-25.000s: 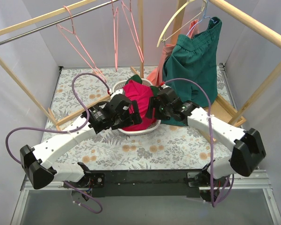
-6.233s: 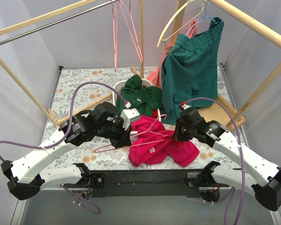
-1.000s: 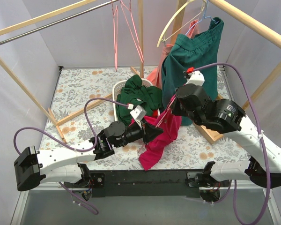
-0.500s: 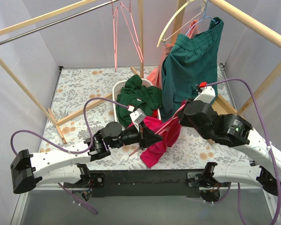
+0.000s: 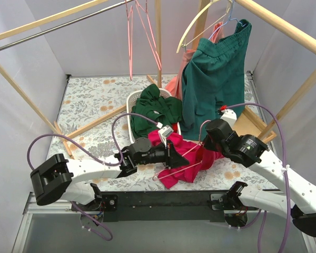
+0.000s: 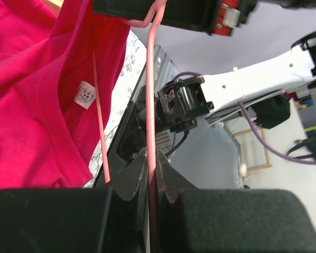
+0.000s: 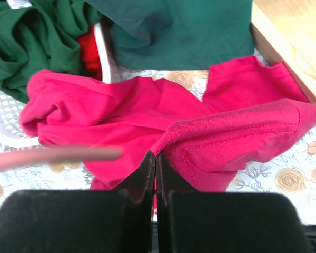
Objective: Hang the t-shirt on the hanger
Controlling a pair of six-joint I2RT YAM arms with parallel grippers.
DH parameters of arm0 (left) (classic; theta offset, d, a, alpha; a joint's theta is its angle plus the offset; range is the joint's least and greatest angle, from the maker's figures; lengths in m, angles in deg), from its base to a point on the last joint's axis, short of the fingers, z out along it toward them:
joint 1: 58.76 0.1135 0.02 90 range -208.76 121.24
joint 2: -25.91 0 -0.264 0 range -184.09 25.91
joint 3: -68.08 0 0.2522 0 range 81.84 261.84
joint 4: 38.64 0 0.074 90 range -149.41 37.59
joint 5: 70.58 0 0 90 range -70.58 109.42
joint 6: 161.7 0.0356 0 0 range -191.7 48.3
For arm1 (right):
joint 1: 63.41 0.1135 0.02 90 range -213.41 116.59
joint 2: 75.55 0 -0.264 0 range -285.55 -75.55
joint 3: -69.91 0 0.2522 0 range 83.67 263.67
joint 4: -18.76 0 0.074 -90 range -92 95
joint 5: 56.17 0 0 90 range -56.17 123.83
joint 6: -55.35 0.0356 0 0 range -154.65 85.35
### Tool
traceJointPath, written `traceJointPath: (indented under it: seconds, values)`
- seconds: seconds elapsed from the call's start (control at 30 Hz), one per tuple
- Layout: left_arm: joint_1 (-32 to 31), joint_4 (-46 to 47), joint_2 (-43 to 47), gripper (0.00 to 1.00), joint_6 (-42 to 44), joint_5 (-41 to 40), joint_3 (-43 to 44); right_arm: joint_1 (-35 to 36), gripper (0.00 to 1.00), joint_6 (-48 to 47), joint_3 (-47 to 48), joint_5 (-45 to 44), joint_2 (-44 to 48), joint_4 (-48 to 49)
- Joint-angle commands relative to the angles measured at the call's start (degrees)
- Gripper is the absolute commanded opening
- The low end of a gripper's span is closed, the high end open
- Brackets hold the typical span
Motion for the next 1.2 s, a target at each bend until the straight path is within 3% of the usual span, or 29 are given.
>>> traceJointPath:
  seconds: [0.0,0.3,0.43,0.6,0.67,0.8,0.9,1.07,1.17]
  values:
    - [2.1,15.0,-1.7,0.0,-6.4,-2.9,2.2,0.3,0.01,-1.4,2.3,4.8,0.7,2.9]
    - [4.8,18.5,-9.2,0.0,-9.0,-2.9,6.6,0.3,0.01,-5.0,6.5,5.6,-0.4,4.6]
    - [4.9,12.6,-15.0,0.0,-7.0,-1.2,12.3,-1.5,0.01,-5.5,0.2,5.6,1.0,5.9]
    - [5.0,9.9,-20.8,0.0,-8.1,1.6,15.1,-8.7,0.01,-9.8,-10.4,15.3,5.4,12.7]
    - [4.9,5.4,-21.4,0.0,-7.2,1.7,16.8,-9.8,0.09,-10.5,-10.7,16.3,7.4,13.4]
    - [4.9,-0.4,-22.7,0.0,-5.4,2.5,18.5,-10.8,0.48,-13.6,-8.0,17.9,8.4,13.6]
    - [5.0,-4.7,-23.4,0.0,-4.5,3.0,19.7,-11.0,0.58,-16.3,-4.5,17.0,8.7,13.5]
    - [5.0,-10.5,-22.4,0.0,-1.8,2.2,21.3,-12.0,0.64,-19.9,0.5,15.9,5.8,13.5]
    - [4.9,-15.8,-22.4,0.0,0.5,2.3,23.1,-16.4,0.66,-22.4,2.7,20.9,3.4,15.4]
